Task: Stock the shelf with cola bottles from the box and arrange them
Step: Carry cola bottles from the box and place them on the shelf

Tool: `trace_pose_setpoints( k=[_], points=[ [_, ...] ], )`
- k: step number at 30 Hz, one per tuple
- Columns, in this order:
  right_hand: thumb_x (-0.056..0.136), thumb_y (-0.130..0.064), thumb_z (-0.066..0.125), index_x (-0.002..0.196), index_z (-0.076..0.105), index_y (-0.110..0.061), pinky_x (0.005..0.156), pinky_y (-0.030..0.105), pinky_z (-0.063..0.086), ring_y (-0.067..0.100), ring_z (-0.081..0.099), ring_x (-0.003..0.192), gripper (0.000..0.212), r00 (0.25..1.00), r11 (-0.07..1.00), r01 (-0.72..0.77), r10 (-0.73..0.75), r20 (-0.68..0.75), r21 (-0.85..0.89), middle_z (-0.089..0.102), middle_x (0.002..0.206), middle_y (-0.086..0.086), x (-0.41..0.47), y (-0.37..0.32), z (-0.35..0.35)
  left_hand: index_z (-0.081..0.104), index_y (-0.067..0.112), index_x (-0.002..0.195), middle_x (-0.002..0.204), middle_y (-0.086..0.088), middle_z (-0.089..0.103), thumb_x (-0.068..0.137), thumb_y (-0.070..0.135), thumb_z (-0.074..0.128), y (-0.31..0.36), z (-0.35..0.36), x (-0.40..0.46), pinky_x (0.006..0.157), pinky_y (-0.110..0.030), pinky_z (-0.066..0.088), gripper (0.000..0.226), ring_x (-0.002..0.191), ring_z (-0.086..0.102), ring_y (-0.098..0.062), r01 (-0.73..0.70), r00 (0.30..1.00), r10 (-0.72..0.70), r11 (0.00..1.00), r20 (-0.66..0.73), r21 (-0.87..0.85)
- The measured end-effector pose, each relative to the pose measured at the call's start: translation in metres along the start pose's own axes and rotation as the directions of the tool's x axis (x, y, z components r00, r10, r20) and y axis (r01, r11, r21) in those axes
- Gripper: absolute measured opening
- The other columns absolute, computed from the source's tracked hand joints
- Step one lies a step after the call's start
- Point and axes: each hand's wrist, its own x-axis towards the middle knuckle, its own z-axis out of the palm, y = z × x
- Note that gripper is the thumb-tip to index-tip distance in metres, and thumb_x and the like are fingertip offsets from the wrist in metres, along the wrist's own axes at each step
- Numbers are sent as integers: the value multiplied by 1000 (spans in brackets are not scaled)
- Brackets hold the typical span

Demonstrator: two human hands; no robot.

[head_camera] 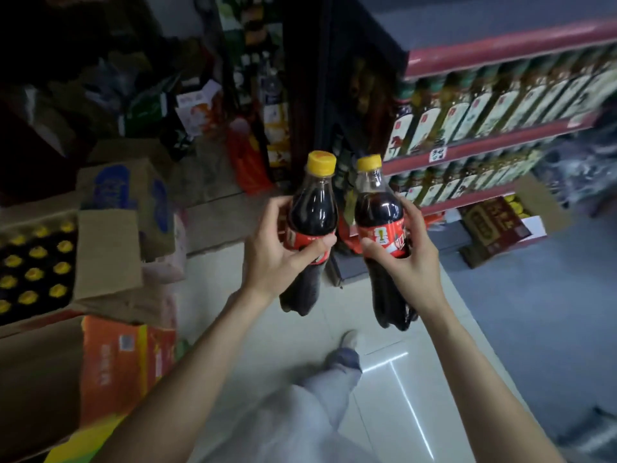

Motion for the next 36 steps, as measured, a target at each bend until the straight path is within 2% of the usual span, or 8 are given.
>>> trace_pose_setpoints(
  k=[3,7,11,16,19,23,31,36],
  points=[
    [76,-37,76,138,41,-33,88,25,52,8,63,106,72,999,1000,27,-27,-20,7,62,122,-12,50,3,-46,50,28,100,98,8,66,63,56,75,16,51,48,79,-41,53,53,92,64,-12,-53,998,53,999,-18,2],
    [76,-37,74,137,44,-29,77,11,49,-3,64,93,68,996,997,77,-77,-49,11,62,105,-33,119,-8,-114,49,21,96,94,3,65,64,58,72,54,108,110,76,-47,53,55,88,65,-17,-112,993,110,993,-45,-32],
    [74,-47,70,134,46,-37,78,21,52,4,67,89,65,992,994,105,-102,-69,33,67,102,-21,186,-22,-176,50,13,96,90,6,66,64,62,68,106,155,165,73,-46,52,61,84,65,-16,-193,979,191,981,-69,-13],
    [79,-35,68,133,48,-26,70,8,45,-5,62,80,58,976,977,200,-192,-105,76,66,97,-17,263,-26,-242,49,23,91,83,15,64,64,61,67,161,213,224,75,-40,52,50,80,63,-10,-235,969,234,972,-77,0],
    [79,-39,69,134,47,-22,74,9,45,-4,63,85,61,960,961,266,-256,-118,80,65,102,-14,309,-27,-281,48,27,89,83,21,62,65,59,68,189,256,258,77,-40,51,45,81,62,-7,-291,951,289,957,-105,2],
    [75,-50,66,133,47,-29,82,18,48,1,64,94,64,937,935,339,-325,-133,107,66,108,-13,367,-29,-337,47,24,91,85,14,62,63,58,70,226,318,296,74,-38,52,50,79,62,-8,-347,917,351,936,-190,56],
    [85,-28,73,141,39,-20,94,20,46,-3,58,110,67,877,871,476,-462,-129,117,58,124,-17,458,-20,-442,47,22,102,100,-1,63,63,48,80,267,441,371,80,-46,52,57,92,64,-19,-440,785,452,888,-423,133],
    [81,-31,76,142,35,-26,101,42,46,11,56,120,74,849,853,516,-497,-177,81,55,135,0,508,1,-486,51,22,109,110,2,63,64,52,77,281,507,424,87,-40,51,60,102,62,-14,-381,801,388,918,-456,113]
  ],
)
